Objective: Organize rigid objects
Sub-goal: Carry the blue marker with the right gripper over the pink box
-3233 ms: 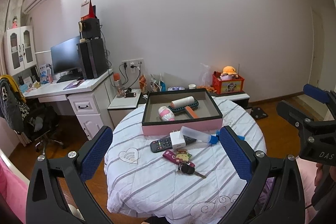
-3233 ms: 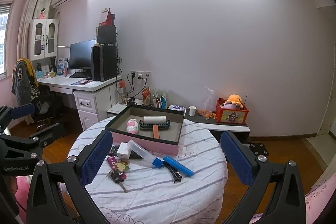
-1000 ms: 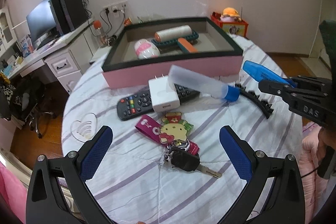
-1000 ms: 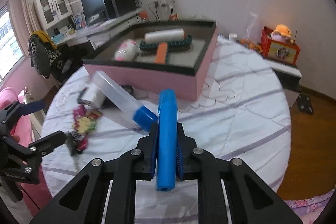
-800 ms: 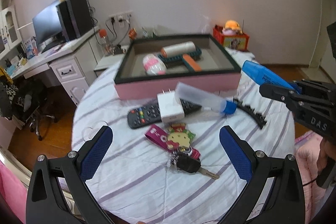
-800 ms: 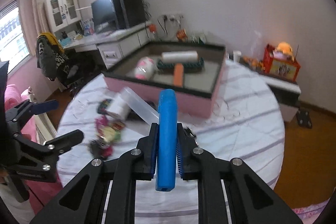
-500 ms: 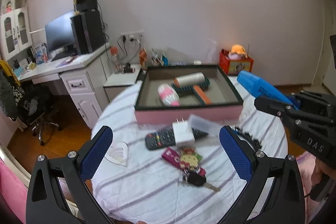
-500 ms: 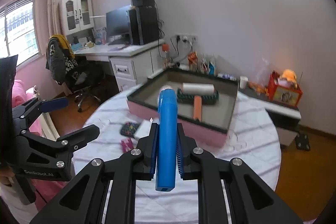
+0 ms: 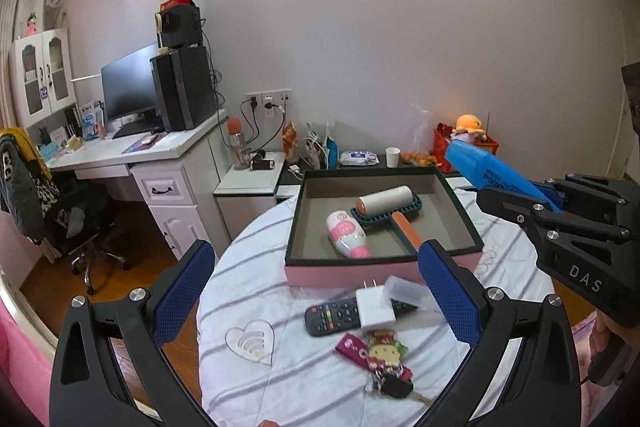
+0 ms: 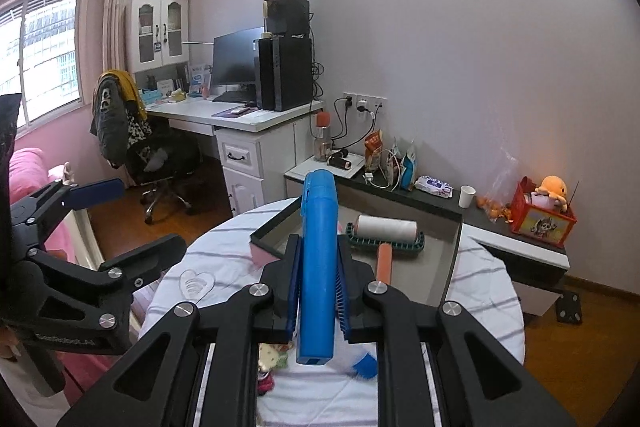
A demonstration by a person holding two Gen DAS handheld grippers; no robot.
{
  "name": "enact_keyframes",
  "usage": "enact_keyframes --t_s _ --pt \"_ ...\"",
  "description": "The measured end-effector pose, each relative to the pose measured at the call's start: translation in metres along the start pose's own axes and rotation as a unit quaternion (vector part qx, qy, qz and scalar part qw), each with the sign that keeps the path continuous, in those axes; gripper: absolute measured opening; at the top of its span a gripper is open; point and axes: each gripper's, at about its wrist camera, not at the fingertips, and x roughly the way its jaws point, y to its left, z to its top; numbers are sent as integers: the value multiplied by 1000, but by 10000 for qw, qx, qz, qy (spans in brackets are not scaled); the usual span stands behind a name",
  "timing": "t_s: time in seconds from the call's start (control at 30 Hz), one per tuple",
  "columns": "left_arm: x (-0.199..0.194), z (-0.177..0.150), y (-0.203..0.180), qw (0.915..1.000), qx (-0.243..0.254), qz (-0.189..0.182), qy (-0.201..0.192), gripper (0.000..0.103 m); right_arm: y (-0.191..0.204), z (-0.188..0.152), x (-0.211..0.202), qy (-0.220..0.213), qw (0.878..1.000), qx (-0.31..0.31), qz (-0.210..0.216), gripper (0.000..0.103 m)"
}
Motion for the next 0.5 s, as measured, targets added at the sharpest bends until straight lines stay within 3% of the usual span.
enact_keyframes --t_s 0.23,0.5 --pt "35 24 -1 10000 5 20 4 103 -23 12 27 99 9998 120 -143 15" --pt "97 41 -8 9994 48 76 333 103 -60 12 78 427 9982 324 -280 15"
